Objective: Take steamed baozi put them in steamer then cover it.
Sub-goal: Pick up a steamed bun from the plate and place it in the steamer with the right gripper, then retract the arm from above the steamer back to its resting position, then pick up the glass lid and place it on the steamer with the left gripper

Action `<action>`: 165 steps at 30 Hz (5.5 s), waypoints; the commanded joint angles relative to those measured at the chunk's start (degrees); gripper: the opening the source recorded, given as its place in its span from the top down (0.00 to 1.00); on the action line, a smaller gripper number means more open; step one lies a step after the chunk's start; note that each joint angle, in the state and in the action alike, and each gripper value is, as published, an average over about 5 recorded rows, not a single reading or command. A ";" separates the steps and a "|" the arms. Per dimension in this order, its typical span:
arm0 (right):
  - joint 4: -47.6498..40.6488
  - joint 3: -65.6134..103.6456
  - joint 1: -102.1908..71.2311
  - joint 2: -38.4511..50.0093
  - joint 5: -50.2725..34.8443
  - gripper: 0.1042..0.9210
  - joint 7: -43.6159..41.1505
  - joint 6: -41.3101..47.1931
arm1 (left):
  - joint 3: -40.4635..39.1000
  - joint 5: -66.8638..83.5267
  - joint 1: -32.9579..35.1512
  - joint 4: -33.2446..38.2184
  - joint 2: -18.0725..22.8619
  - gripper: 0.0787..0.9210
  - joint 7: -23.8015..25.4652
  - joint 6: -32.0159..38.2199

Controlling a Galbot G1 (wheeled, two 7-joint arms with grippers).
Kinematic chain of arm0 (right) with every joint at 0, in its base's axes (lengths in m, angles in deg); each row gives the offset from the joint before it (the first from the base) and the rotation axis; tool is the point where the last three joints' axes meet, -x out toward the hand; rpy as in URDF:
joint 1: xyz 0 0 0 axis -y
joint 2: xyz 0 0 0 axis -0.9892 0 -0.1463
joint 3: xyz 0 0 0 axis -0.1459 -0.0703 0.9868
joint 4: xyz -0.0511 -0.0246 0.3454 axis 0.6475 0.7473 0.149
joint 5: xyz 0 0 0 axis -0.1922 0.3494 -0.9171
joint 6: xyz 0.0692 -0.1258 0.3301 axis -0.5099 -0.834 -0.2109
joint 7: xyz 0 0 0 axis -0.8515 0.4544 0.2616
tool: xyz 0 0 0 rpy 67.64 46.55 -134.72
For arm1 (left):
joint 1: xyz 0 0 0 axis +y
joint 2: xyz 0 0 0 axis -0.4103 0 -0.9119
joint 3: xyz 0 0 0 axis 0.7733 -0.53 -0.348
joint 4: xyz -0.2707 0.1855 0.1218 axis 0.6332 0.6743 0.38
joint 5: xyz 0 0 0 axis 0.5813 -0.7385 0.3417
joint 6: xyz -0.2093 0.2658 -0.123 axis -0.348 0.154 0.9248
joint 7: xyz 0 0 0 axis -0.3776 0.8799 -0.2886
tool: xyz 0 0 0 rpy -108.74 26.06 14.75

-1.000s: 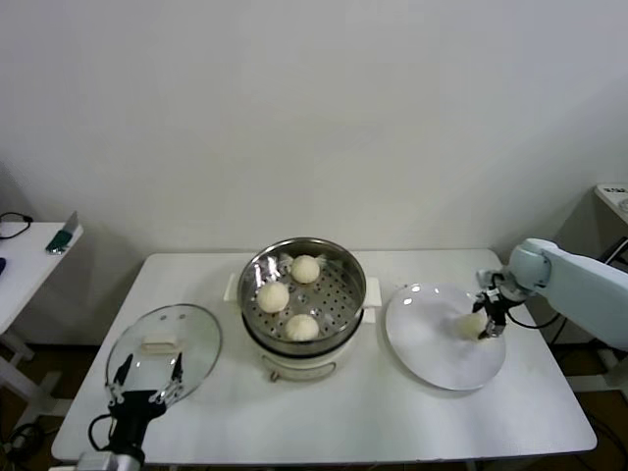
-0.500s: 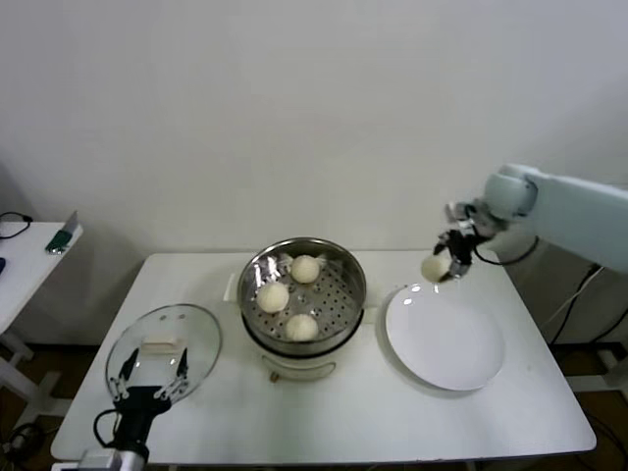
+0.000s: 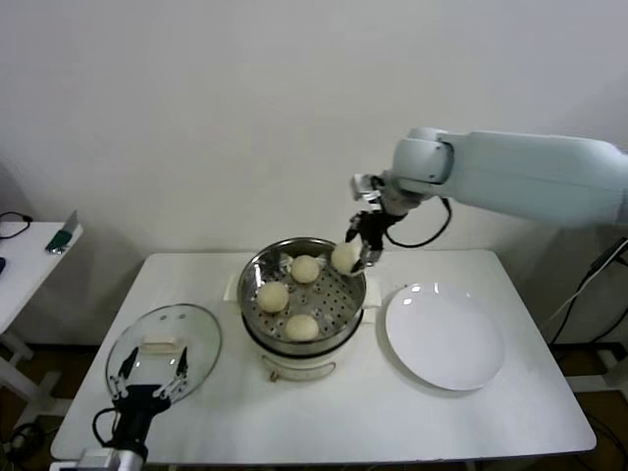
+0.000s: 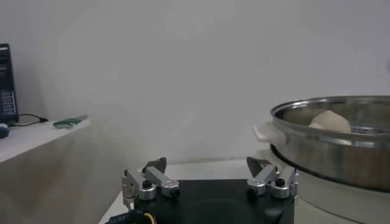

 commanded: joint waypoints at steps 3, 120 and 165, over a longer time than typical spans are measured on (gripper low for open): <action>-2.99 -1.38 -7.32 -9.41 2.64 0.31 2.48 2.77 | 0.19 0.21 -0.04 -0.07 0.02 0.12 0.00 -0.05; 10.79 127.83 -136.52 -0.45 19.82 0.12 43.82 -46.39 | 0.47 -86.55 -19.55 -39.34 -9.25 0.12 -25.69 8.60; 11.41 128.71 -135.95 -0.88 19.63 0.12 44.59 -45.91 | -1.57 -78.08 -24.95 -37.90 -11.39 0.93 -19.53 7.83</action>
